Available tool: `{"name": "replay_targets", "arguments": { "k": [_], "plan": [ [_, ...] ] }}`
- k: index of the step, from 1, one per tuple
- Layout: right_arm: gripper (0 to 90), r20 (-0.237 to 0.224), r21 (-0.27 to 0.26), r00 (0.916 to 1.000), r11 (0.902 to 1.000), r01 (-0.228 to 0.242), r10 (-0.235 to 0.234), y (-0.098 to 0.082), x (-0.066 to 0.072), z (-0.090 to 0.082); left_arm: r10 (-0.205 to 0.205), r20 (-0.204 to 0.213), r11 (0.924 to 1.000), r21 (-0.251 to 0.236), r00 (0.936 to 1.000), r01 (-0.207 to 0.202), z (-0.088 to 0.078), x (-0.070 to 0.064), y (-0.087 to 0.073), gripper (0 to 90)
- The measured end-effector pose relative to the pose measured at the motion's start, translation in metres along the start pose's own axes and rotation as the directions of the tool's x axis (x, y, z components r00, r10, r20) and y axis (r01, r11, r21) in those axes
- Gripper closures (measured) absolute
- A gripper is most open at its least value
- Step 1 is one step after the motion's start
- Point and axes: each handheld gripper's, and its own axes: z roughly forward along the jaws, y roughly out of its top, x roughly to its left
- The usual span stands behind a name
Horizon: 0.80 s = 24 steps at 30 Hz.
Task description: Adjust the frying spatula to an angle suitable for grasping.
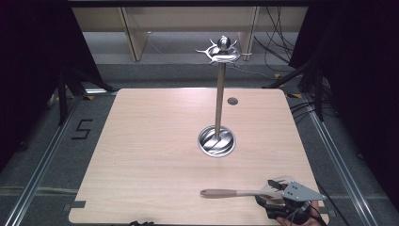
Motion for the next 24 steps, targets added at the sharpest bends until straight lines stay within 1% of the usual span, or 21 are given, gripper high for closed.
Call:
{"name": "replay_targets", "arguments": {
  "k": [1,3,4,5,7,9,10,12,14,15,16,18,19,20,21,22,24],
  "plan": [
    [28.2,-0.008,0.013,0.9998,0.9997,-0.019,0.019,-0.0004,0.0009,0.0003,0.000,0.000,1.0000,0.000,1.0000,0.000,0.0000,0.0000,0.0000,17.6],
    [28.2,-0.002,0.015,0.9999,0.9998,-0.014,0.014,-0.0004,0.0011,0.0003,0.000,-0.001,1.0000,0.000,1.0000,0.000,0.0001,-0.0001,0.0000,17.6],
    [28.2,-0.007,0.024,0.9998,0.9995,-0.021,0.021,-0.0004,0.0018,0.0003,0.001,-0.003,1.0000,-0.002,1.0000,-0.001,0.0000,-0.0001,0.0001,17.6],
    [28.2,-0.004,0.022,0.9999,0.9997,-0.010,0.010,-0.0003,0.0015,0.0004,-0.001,-0.008,1.0000,-0.009,1.0000,0.000,0.0002,-0.0003,-0.0001,17.5],
    [28.2,-0.007,0.031,0.9999,0.9995,-0.011,0.011,-0.0005,0.0014,0.0006,-0.001,-0.009,0.9999,-0.010,1.0000,0.001,0.0003,-0.0004,-0.0003,17.6],
    [28.2,-0.002,0.027,1.0000,0.9996,-0.005,0.005,-0.0007,0.0011,0.0009,0.000,-0.007,1.0000,-0.007,1.0000,0.000,0.0001,-0.0002,-0.0002,17.6],
    [28.2,-0.009,0.040,0.9995,0.9988,-0.030,0.030,-0.0009,0.0032,0.0006,0.000,-0.007,1.0000,-0.009,1.0000,0.000,0.0002,-0.0002,-0.0002,17.6],
    [28.2,0.000,0.038,0.9996,0.9989,-0.027,0.027,-0.0011,0.0032,0.0011,0.000,-0.007,1.0000,-0.008,1.0000,0.000,0.0002,-0.0002,-0.0002,17.6],
    [28.2,-0.005,0.040,0.9996,0.9988,-0.029,0.029,-0.0009,0.0032,0.0010,0.003,-0.010,1.0000,-0.006,0.9999,-0.003,-0.0001,0.0001,-0.0001,17.5],
    [28.2,-0.004,0.035,1.0000,0.9994,-0.008,0.008,-0.0007,0.0011,0.0014,0.003,-0.010,1.0000,-0.006,0.9999,-0.003,-0.0001,0.0001,0.0000,17.6],
    [28.2,-0.016,0.030,0.9999,0.9995,-0.001,0.001,-0.0005,0.0003,0.0026,-0.001,-0.008,1.0000,-0.009,1.0000,0.001,0.0002,-0.0002,-0.0001,17.6],
    [28.1,-0.008,0.041,1.0000,0.9992,0.005,-0.005,-0.0001,0.0008,0.0022,0.001,-0.001,1.0000,0.000,1.0000,-0.001,-0.0001,0.0002,0.0002,17.6],
    [28.1,-0.013,0.047,0.9999,0.9989,0.004,-0.003,0.0009,0.0017,0.0034,0.002,0.000,1.0000,0.000,1.0000,-0.002,0.0004,0.0003,0.0001,17.5],
    [28.1,-0.013,0.047,0.9999,0.9989,0.004,-0.003,0.0009,0.0017,0.0034,0.002,0.000,1.0000,0.000,1.0000,-0.002,0.0004,0.0003,0.0001,17.5],
    [28.2,-0.016,0.056,0.9998,0.9984,-0.006,0.006,0.0015,0.0034,0.0037,0.005,-0.008,1.0000,0.000,1.0000,-0.005,0.0006,0.0001,0.0000,17.5],
    [28.2,-0.018,0.056,0.9997,0.9983,0.016,-0.015,0.0026,0.0017,0.0048,0.004,-0.010,1.0000,-0.005,0.9999,-0.004,0.0010,-0.0003,-0.0001,17.5],
    [28.4,-0.014,0.065,0.9996,0.9976,0.024,-0.023,0.0049,0.0016,0.0058,0.003,-0.006,1.0000,-0.005,1.0000,-0.003,0.0012,-0.0001,0.0002,17.5]
  ]
}}
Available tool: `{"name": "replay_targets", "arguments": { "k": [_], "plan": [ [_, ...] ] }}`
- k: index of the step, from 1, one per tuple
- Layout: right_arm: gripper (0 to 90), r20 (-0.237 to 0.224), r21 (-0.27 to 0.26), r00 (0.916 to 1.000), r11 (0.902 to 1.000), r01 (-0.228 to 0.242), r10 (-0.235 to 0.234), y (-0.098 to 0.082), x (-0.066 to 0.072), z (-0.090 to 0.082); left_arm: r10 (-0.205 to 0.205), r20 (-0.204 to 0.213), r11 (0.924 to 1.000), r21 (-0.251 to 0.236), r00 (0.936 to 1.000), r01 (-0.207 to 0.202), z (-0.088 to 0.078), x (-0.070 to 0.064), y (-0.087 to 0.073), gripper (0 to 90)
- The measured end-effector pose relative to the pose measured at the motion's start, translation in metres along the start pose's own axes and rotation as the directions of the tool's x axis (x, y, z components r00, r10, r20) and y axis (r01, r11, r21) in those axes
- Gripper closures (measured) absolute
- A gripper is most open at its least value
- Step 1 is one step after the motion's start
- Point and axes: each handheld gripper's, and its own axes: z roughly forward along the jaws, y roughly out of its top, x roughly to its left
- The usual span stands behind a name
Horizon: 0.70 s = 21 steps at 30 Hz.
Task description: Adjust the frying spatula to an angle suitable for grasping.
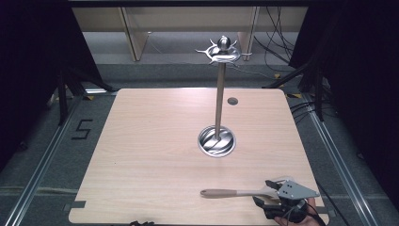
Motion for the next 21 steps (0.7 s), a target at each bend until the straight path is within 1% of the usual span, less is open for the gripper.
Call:
{"name": "replay_targets", "arguments": {
  "k": [1,2,3,4,5,8,9,10,11,13,14,15,17,18,19,20,21],
  "plan": [
    [29.2,-0.004,0.000,1.0000,1.0000,0.004,-0.004,0.002,0.000,0.000,0.001,0.002,1.0000,0.001,1.0000,-0.001,0.000,0.000,0.000,17.5],
    [29.4,0.006,-0.010,0.9999,0.9999,0.011,-0.011,0.003,0.000,0.001,0.001,-0.004,1.0000,0.002,1.0000,-0.001,0.000,0.000,0.000,17.5],
    [29.4,-0.003,-0.019,0.9996,0.9995,0.027,-0.027,0.006,-0.001,0.002,-0.005,-0.017,1.0000,-0.001,0.9998,0.005,0.000,-0.001,0.000,17.5],
    [29.4,0.012,-0.022,0.9996,0.9994,0.027,-0.027,0.008,-0.001,0.002,-0.004,-0.018,1.0000,-0.001,0.9998,0.004,0.000,-0.001,0.000,17.5],
    [29.4,-0.001,-0.018,0.9996,0.9994,0.029,-0.029,0.012,0.000,0.004,-0.006,-0.017,1.0000,-0.003,0.9998,0.006,0.000,-0.001,0.000,17.5],
    [29.5,-0.004,-0.014,0.9996,0.9995,0.029,-0.030,0.014,0.001,0.007,-0.005,-0.017,1.0000,-0.003,0.9998,0.005,0.000,0.000,0.000,17.5],
    [29.8,-0.006,-0.013,0.9991,0.9990,0.043,-0.043,0.017,0.001,0.009,-0.006,-0.016,1.0000,-0.003,0.9998,0.006,0.000,0.000,0.000,17.6],
    [29.8,-0.006,-0.013,0.9991,0.9990,0.043,-0.043,0.017,0.001,0.009,-0.005,-0.016,1.0000,-0.002,0.9999,0.005,0.000,0.000,0.000,17.6],
    [29.9,-0.016,-0.009,0.9986,0.9987,0.050,-0.050,0.020,0.002,0.011,-0.005,-0.016,1.0000,-0.002,0.9999,0.005,0.000,0.000,0.000,17.5],
    [30.0,-0.011,-0.006,0.9987,0.9987,0.050,-0.050,0.020,0.002,0.012,-0.005,-0.015,1.0000,-0.003,0.9999,0.005,0.000,0.000,0.000,17.5],
    [30.6,-0.016,-0.003,0.9978,0.9979,0.064,-0.064,0.022,0.002,0.014,-0.003,-0.015,1.0000,-0.002,0.9999,0.003,0.000,0.000,0.000,17.5],
    [30.7,-0.023,0.001,0.9977,0.9979,0.064,-0.064,0.023,0.002,0.015,-0.002,-0.014,1.0000,-0.001,0.9999,0.002,0.000,0.000,0.000,17.5],
    [30.7,-0.020,0.006,0.9976,0.9977,0.067,-0.067,0.023,0.002,0.015,-0.006,-0.012,1.0000,0.000,0.9999,0.006,0.001,-0.001,0.000,17.6],
    [30.8,-0.021,0.013,0.9983,0.9985,0.054,-0.053,0.024,0.003,0.016,0.000,0.007,1.0000,0.002,1.0000,0.000,0.001,0.000,0.000,17.6],
    [31.1,-0.034,0.031,0.9968,0.9968,0.073,-0.072,0.025,0.003,0.018,-0.006,-0.010,1.0000,-0.002,0.9999,0.006,0.000,0.000,0.000,17.5],
    [31.1,-0.034,0.031,0.9968,0.9968,0.073,-0.072,0.025,0.003,0.018,-0.006,-0.010,1.0000,-0.002,0.9999,0.006,0.000,0.000,0.000,17.6],
    [31.4,-0.032,0.032,0.9961,0.9960,0.083,-0.082,0.025,0.003,0.020,-0.005,-0.016,1.0000,-0.003,0.9999,0.005,0.000,0.000,0.000,17.6]
  ]
}}
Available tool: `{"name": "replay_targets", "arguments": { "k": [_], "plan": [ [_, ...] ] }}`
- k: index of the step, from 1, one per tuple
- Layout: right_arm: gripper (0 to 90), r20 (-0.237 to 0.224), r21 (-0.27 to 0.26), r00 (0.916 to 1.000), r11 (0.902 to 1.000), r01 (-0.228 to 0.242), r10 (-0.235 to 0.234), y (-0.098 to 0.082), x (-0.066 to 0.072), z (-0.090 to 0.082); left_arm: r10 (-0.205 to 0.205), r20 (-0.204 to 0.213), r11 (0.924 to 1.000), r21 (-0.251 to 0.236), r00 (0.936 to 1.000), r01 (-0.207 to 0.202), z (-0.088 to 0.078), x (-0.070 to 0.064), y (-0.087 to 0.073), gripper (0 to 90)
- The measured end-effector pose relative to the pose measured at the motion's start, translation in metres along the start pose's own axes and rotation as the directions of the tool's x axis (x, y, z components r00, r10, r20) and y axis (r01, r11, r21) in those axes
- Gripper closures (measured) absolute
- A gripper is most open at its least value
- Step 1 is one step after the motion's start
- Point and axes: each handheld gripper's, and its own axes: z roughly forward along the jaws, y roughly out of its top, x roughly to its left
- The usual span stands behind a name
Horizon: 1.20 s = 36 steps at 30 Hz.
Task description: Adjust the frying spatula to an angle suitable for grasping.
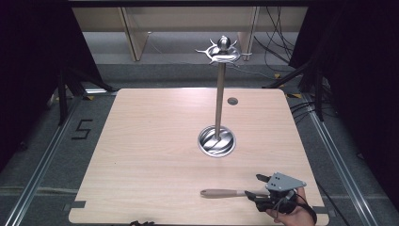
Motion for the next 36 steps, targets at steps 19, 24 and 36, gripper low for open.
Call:
{"name": "replay_targets", "arguments": {
  "k": [19,24,36],
  "plan": [
    [48.2,-0.088,0.259,0.9889,0.9560,0.139,-0.120,0.021,0.006,0.031,0.004,0.002,1.0000,0.003,1.0000,-0.004,0.000,0.000,0.000,17.6],
    [52.2,-0.144,0.305,0.9716,0.9257,0.224,-0.188,0.028,0.010,0.045,0.003,0.000,1.0000,0.003,1.0000,-0.003,0.000,0.000,0.000,17.6],
    [59.6,-0.242,0.431,0.9416,0.8437,0.321,-0.234,0.049,0.015,0.065,0.008,0.021,1.0000,0.005,0.9997,-0.008,0.001,0.000,0.000,17.6]
  ]
}}
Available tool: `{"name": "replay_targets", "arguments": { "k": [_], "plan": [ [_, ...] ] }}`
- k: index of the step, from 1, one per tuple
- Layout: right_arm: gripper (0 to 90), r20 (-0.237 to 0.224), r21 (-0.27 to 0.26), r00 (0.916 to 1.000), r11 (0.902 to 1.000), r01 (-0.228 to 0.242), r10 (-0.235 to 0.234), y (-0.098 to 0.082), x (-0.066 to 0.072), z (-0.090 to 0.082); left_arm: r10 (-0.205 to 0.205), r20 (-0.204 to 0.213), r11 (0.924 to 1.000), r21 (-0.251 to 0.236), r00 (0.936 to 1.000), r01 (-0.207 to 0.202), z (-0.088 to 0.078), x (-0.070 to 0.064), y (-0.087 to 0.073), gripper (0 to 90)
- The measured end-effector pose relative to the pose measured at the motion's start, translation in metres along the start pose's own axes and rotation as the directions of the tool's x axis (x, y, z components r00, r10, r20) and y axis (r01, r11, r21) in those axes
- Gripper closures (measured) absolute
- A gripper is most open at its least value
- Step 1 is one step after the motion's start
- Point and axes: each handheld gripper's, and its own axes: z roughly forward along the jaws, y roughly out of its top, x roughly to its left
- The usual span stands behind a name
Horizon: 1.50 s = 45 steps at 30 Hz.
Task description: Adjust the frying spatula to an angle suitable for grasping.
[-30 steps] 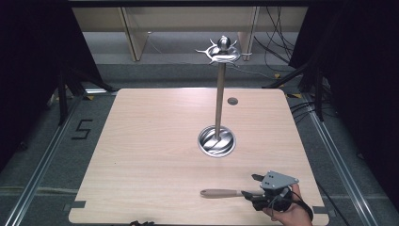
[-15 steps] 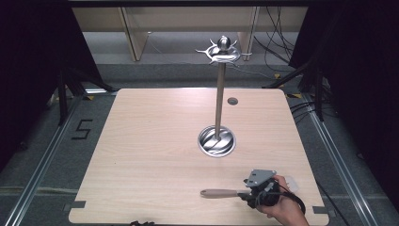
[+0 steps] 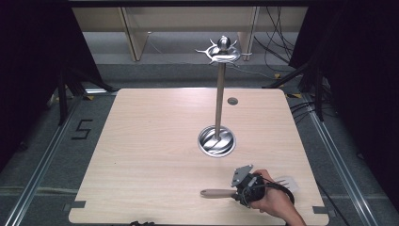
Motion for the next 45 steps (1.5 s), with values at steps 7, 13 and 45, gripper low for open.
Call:
{"name": "replay_targets", "arguments": {
  "k": [7,13,45],
  "plan": [
    [61.7,-0.047,0.046,0.9974,0.9973,0.057,-0.055,0.009,-0.003,0.005,0.000,0.000,1.0000,0.001,1.0000,0.000,0.000,0.000,0.000,17.6],
    [62.5,-0.037,0.104,0.9993,0.9946,0.004,0.000,0.011,-0.001,0.005,0.000,0.000,1.0000,0.000,1.0000,0.000,0.000,0.000,0.000,17.6],
    [73.6,-0.107,0.285,0.9888,0.9497,0.131,-0.104,0.032,-0.006,0.017,-0.004,-0.018,1.0000,-0.002,0.9998,0.004,-0.001,0.000,-0.001,17.7]
  ]
}}
